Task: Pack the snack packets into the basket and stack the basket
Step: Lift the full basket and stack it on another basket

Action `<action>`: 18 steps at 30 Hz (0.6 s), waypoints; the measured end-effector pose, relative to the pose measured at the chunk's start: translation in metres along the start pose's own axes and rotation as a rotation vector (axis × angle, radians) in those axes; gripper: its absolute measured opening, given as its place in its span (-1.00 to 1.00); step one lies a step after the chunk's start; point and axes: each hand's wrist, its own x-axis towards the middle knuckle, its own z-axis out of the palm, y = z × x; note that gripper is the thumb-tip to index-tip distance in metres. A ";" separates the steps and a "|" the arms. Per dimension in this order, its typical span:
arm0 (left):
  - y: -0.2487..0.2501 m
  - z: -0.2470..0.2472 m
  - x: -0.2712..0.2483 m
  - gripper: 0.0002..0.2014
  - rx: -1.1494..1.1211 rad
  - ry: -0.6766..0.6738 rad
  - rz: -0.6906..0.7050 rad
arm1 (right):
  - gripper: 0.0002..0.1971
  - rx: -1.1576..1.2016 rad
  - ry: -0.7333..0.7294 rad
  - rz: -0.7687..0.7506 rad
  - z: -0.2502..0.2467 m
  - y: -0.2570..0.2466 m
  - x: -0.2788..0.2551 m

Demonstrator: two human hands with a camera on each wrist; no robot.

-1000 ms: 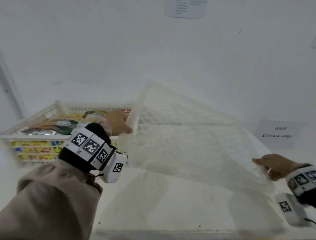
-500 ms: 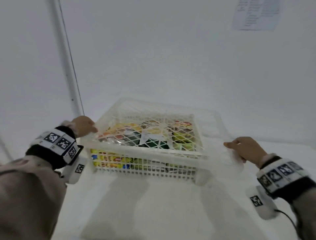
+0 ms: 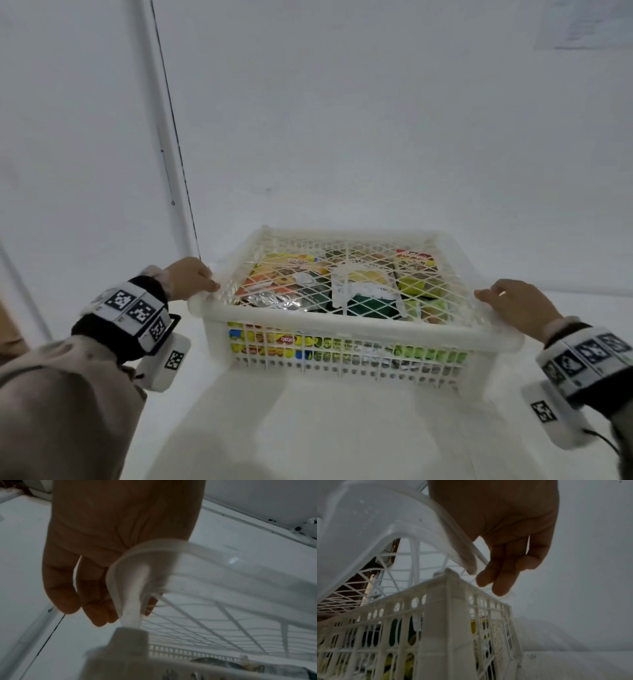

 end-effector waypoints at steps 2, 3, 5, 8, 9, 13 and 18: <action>-0.002 0.001 0.001 -0.71 0.003 0.008 0.023 | -0.72 0.010 0.023 -0.006 -0.002 0.002 0.002; -0.003 0.002 0.002 -0.73 0.001 0.004 0.039 | -0.72 0.015 0.031 -0.009 -0.002 0.003 0.003; -0.004 0.002 0.004 -0.77 -0.027 0.002 0.066 | -0.73 0.008 0.040 -0.010 -0.003 0.003 0.006; -0.002 0.003 0.011 -0.78 -0.036 0.012 0.060 | -0.73 -0.013 0.012 -0.012 0.000 0.000 0.013; -0.001 0.003 0.013 -0.80 -0.036 0.012 0.053 | -0.72 -0.018 -0.007 -0.010 0.002 0.000 0.016; -0.004 -0.002 0.021 -0.86 -0.130 -0.070 -0.013 | -0.69 -0.039 -0.094 -0.001 0.003 -0.003 0.024; -0.014 -0.017 0.032 -0.66 -0.422 -0.176 -0.201 | -0.55 0.156 -0.224 0.121 -0.019 -0.006 0.038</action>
